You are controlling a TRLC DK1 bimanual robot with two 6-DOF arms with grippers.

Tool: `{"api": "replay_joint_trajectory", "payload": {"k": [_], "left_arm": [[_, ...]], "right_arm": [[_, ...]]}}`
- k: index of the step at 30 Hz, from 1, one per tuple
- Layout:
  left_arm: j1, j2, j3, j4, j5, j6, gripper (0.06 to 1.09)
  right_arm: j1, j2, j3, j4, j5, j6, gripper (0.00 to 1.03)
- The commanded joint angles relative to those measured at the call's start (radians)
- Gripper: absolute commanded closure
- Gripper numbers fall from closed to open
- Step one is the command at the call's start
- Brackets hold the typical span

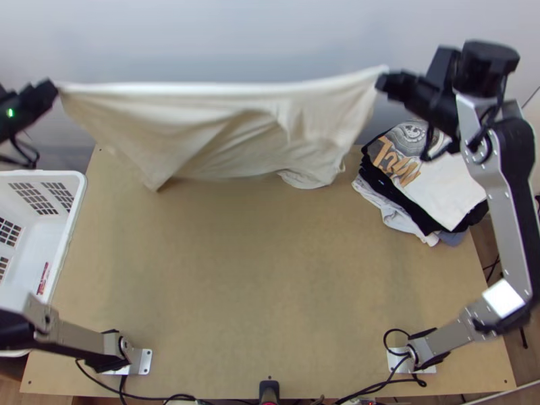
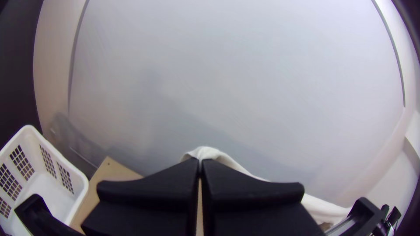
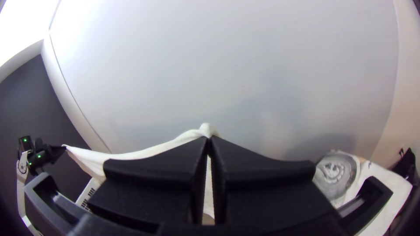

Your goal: Fold the t-shirt

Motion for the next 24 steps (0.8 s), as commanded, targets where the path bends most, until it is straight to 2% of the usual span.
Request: {"api": "replay_joint_trajectory", "payload": {"k": [1,5,10,13,18,24], "left_arm": [[-0.062,0.172,0.21,0.151,-0.129,-0.034,1.05],[-0.099,0.113,0.167,0.162,-0.127,-0.039,1.05],[-0.097,-0.094,0.058,0.087,-0.125,-0.105,1.05],[-0.086,-0.247,0.019,0.027,-0.118,-0.148,1.05],[-0.062,-0.529,-0.106,0.026,-0.101,-0.181,1.05],[-0.063,-0.715,-0.211,0.03,-0.098,-0.189,1.05]], "right_arm": [[0.005,0.154,0.189,0.172,0.039,-0.052,1.0],[0.021,0.11,0.167,0.177,0.053,-0.046,1.0],[0.038,-0.122,0.043,0.118,0.053,-0.033,1.0],[0.076,-0.318,-0.043,0.039,0.053,-0.033,1.0],[0.14,-0.628,-0.143,-0.103,0.044,-0.033,1.0],[0.136,-0.794,-0.149,-0.284,0.006,-0.009,1.0]]}}
